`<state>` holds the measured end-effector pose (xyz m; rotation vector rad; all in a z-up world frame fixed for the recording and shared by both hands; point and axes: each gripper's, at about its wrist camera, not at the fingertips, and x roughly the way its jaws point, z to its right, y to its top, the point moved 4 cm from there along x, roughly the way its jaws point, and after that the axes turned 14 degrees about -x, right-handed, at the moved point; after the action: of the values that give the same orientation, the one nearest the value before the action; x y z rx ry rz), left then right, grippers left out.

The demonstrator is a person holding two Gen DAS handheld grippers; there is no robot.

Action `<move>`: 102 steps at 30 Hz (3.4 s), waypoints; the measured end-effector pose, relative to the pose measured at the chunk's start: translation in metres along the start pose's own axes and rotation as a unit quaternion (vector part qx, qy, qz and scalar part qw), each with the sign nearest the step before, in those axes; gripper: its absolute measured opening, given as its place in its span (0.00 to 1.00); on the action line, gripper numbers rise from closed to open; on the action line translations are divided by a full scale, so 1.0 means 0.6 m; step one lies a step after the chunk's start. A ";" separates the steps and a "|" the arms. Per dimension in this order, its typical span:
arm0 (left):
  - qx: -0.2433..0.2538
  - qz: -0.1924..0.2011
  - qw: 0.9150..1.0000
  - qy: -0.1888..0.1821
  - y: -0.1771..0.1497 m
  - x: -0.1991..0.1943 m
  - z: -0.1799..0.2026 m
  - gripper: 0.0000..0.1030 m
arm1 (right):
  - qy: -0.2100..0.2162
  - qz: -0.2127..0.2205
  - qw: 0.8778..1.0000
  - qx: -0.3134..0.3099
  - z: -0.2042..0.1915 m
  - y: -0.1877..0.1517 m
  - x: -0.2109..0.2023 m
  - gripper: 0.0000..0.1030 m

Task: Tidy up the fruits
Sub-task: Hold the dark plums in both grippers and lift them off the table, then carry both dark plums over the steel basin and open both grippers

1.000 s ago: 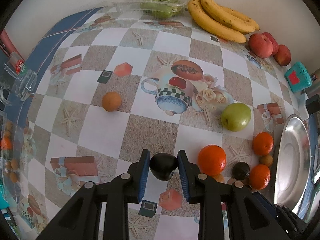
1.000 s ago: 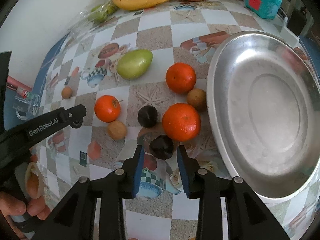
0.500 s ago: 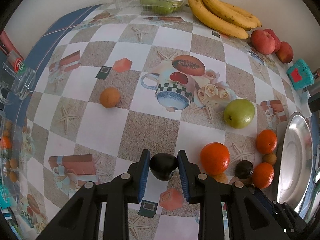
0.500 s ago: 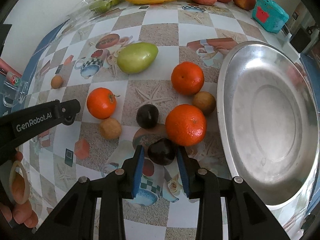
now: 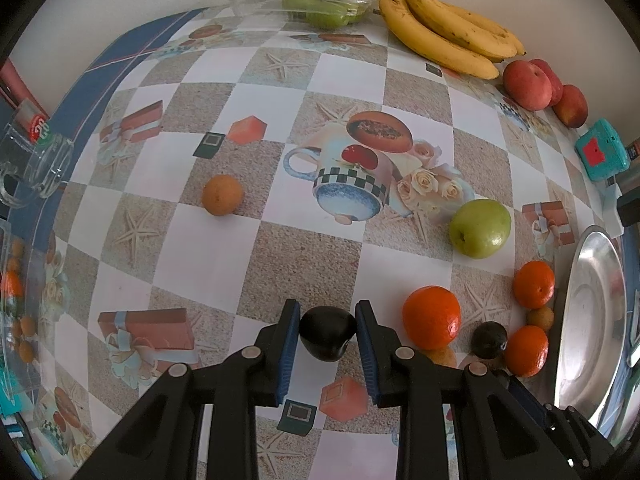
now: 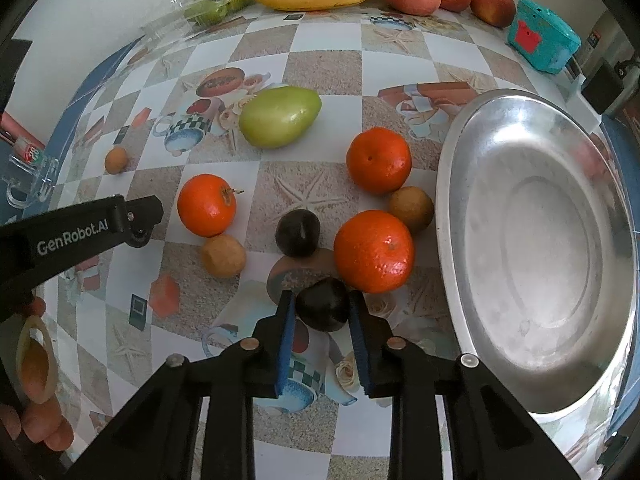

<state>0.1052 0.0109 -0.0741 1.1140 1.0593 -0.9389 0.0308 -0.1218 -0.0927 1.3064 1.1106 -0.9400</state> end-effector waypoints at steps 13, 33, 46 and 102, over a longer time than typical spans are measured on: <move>-0.009 0.011 1.000 -0.002 0.005 -0.012 -0.005 0.29 | 0.045 0.049 0.998 0.010 0.007 -0.005 -0.061 0.25; -0.007 0.006 1.000 0.002 0.002 -0.005 -0.003 0.30 | -0.007 -0.001 1.000 0.004 0.007 -0.002 0.001 0.39; -0.009 0.003 1.000 -0.001 0.003 -0.001 -0.004 0.30 | -0.019 0.006 1.000 -0.011 -0.001 -0.001 0.004 0.26; 0.258 0.037 0.948 -0.185 -0.201 -0.050 0.318 0.30 | -0.009 0.069 0.961 0.267 0.306 -0.101 -0.084 0.27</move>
<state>0.0167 -0.1978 -0.0519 1.3211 0.4671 -1.3466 -0.0244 -0.3123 -0.0693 1.7805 0.7587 -1.1921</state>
